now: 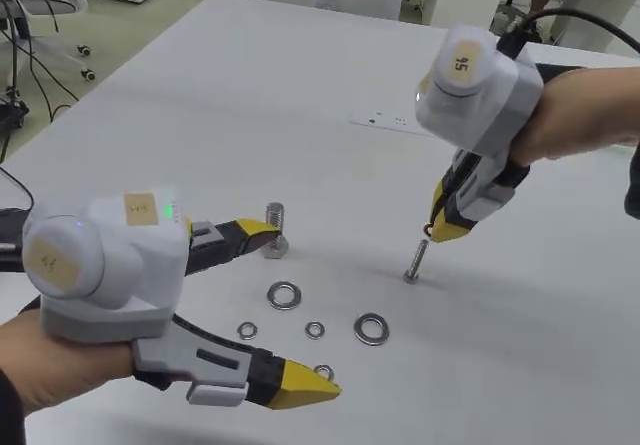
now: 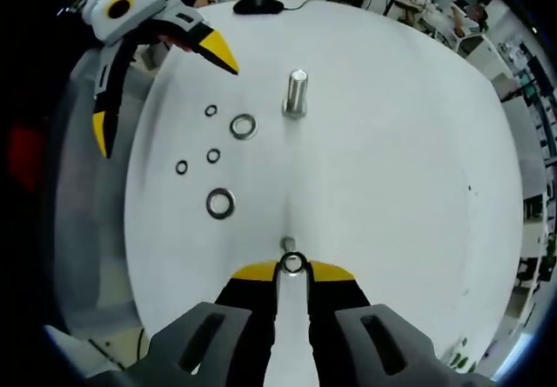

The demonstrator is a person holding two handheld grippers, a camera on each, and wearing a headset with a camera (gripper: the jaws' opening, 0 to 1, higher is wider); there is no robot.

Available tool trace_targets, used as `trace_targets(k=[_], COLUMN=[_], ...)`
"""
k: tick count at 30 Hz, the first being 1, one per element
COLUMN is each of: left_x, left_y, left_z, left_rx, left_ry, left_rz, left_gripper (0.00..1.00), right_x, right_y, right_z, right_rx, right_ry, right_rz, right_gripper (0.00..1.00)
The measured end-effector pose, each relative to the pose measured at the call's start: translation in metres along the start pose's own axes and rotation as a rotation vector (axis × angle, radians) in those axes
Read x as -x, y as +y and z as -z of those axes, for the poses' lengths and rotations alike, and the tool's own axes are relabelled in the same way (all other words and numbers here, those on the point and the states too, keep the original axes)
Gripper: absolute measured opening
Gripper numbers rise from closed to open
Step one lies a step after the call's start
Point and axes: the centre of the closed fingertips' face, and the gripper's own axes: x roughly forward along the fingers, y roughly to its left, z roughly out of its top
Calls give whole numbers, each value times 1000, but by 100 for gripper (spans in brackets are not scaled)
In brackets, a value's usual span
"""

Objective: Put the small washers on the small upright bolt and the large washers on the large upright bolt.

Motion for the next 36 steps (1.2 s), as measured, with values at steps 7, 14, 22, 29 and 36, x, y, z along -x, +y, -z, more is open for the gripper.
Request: trace_targets(k=[7, 14, 22, 29, 36], left_x=[0, 0, 1, 1, 2], left_y=[0, 1, 1, 1, 1], left_z=[1, 1, 1, 1, 1], left_rx=[7, 12, 12, 15, 16], left_ry=[2, 4, 3, 4, 3], left_rz=[3, 0, -2, -4, -5], left_gripper=[95, 95, 94, 94, 94], right_x=[-7, -9, -12, -19, -27], right_y=[2, 3, 3, 3, 4], right_z=[3, 3, 3, 3, 4], right_rx=[1, 1, -3, -10, -23], right_ry=[14, 17, 19, 18, 16], right_rz=[-15, -22, -30, -40, -51], right_gripper=[13, 13, 13, 13, 13])
